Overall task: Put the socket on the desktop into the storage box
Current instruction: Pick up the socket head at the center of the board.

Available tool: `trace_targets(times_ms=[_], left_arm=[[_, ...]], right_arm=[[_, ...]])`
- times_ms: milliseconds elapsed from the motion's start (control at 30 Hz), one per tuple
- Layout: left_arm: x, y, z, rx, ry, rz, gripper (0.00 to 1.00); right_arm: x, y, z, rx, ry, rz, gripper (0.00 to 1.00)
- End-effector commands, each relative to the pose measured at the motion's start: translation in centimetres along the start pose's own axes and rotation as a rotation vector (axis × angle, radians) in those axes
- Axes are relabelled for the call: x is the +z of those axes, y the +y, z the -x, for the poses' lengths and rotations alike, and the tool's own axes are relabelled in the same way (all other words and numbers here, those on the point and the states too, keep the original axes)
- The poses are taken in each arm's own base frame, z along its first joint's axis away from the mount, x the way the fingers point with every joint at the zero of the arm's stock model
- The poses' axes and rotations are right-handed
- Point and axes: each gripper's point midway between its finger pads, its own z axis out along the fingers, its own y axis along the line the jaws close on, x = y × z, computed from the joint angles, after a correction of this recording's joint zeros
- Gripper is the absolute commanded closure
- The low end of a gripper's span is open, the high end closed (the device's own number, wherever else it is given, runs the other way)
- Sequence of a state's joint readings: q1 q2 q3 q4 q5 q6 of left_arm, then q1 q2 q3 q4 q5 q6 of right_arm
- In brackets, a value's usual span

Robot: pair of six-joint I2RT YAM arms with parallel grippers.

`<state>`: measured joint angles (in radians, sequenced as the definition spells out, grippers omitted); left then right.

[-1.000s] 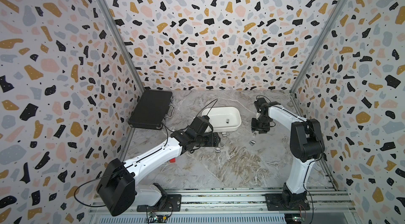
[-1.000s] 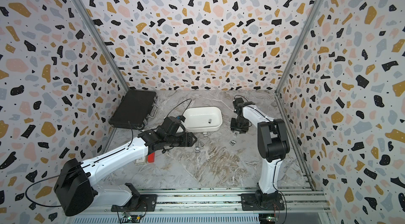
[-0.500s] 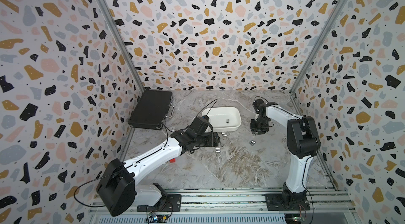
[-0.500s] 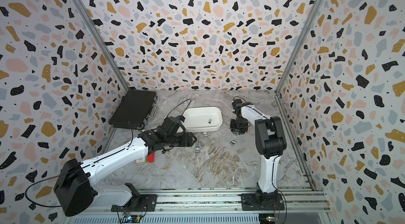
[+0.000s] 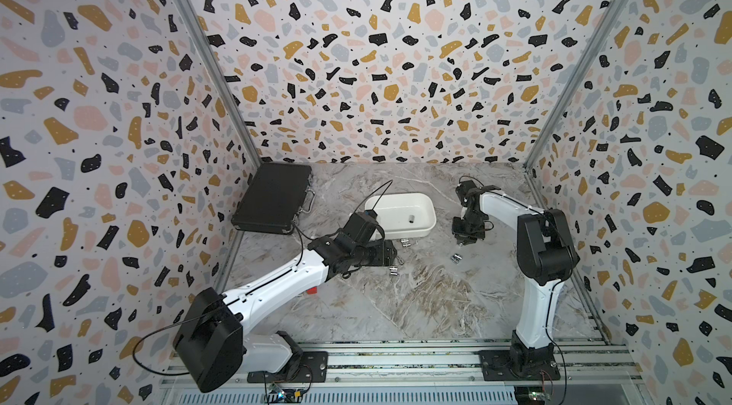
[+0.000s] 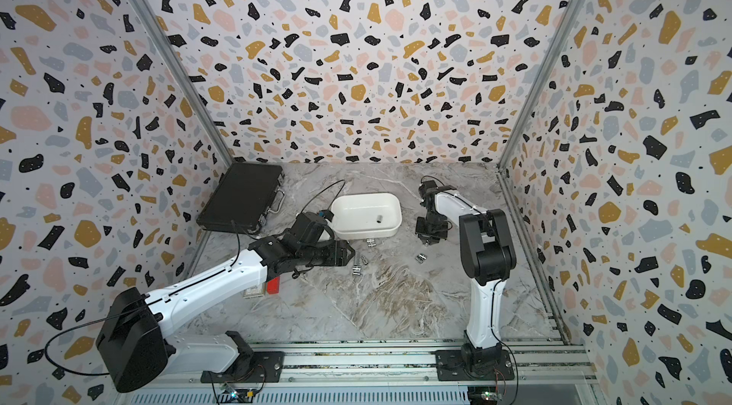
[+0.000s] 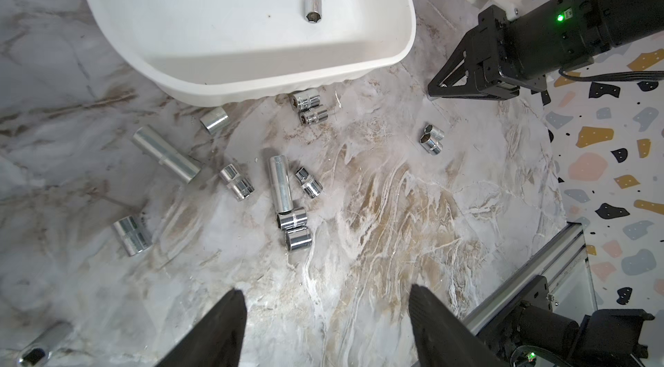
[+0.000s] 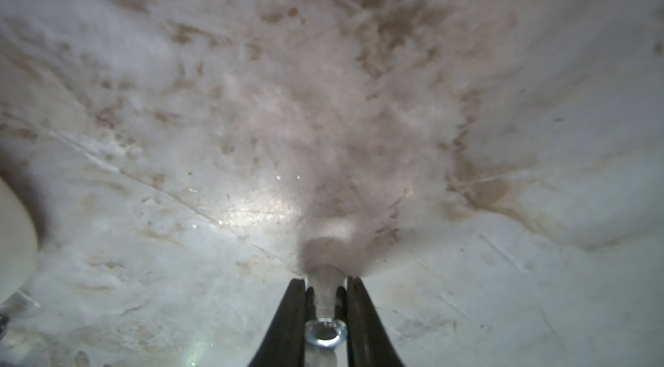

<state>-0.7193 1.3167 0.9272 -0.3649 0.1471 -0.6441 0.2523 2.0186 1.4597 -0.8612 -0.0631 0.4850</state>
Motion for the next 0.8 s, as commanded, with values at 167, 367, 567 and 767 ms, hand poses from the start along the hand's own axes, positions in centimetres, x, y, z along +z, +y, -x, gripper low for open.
trace_targets(times_ms=[167,367,567,767], left_arm=[[-1.0,0.1,0.5,0.012,-0.044,0.013,0.25],[-1.6,0.8,0.5,0.021,-0.05,0.052,0.25],[-2.2,2.0,0.5,0.012,-0.054,0.087,0.25],[-3.3,3.5,0.8,-0.018,-0.076,0.111,0.24]], right_arm=[[-3.3,0.5,0.0,0.001,-0.047,0.043,0.84],[-5.7,1.2,0.0,-0.012,-0.083,0.078,0.84],[-8.4,2.7,0.3,-0.047,-0.132,0.103,0.83],[-10.2,4.9,0.8,-0.092,-0.164,0.119,0.83]])
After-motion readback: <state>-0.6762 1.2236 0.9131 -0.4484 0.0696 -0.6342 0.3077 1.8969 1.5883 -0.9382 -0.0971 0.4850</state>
